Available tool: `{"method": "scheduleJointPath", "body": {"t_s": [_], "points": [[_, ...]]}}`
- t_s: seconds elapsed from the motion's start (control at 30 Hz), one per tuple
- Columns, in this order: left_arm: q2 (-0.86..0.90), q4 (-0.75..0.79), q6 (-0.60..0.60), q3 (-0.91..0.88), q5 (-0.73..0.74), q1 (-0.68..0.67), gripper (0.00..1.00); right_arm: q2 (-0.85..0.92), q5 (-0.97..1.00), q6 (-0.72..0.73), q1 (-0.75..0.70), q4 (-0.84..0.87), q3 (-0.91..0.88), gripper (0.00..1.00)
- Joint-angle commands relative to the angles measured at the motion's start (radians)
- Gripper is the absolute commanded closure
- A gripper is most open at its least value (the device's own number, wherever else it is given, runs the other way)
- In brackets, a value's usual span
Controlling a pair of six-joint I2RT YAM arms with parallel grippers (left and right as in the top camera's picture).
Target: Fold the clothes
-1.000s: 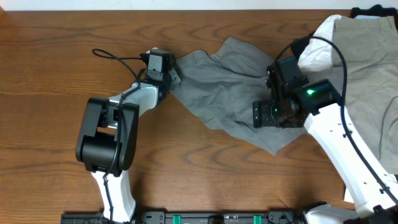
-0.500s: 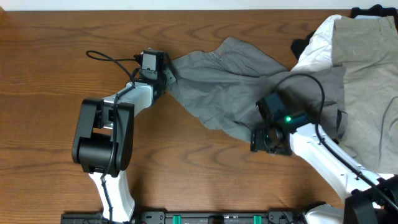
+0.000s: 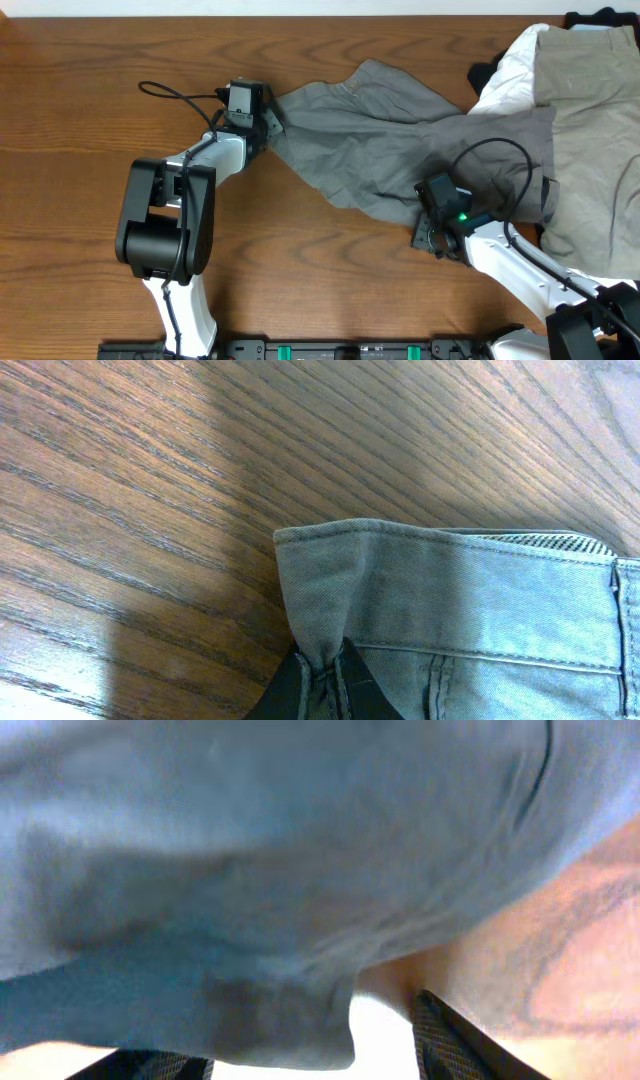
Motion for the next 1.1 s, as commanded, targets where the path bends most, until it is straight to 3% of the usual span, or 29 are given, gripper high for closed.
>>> {"method": "scheduleJointPath", "body": {"t_s": [0.0, 0.07, 0.23, 0.37, 0.57, 0.8, 1.07], "points": [[-0.011, -0.019, 0.000, -0.014, -0.012, 0.009, 0.94, 0.016, 0.045, 0.030, 0.008, 0.041, -0.031, 0.39], [-0.011, -0.024, 0.000, -0.014, -0.012, 0.009, 0.94, 0.016, 0.045, 0.029, 0.008, 0.063, -0.031, 0.42], [-0.012, -0.031, 0.003, -0.014, -0.012, 0.009, 0.94, 0.016, 0.045, 0.025, 0.008, 0.099, -0.030, 0.79], [-0.037, -0.048, 0.041, -0.014, -0.012, 0.019, 0.94, 0.009, 0.049, 0.016, 0.006, 0.114, -0.015, 0.99], [-0.185, -0.161, 0.134, -0.014, -0.051, 0.069, 0.94, -0.078, 0.048, -0.118, -0.041, 0.007, 0.112, 0.99], [-0.475, -0.325, 0.180, -0.014, -0.097, 0.146, 0.94, -0.172, 0.032, -0.309, -0.161, -0.229, 0.415, 0.99], [-0.742, -0.410, 0.207, -0.014, -0.119, 0.167, 0.94, -0.179, -0.074, -0.457, -0.277, -0.422, 0.739, 0.99]]}}
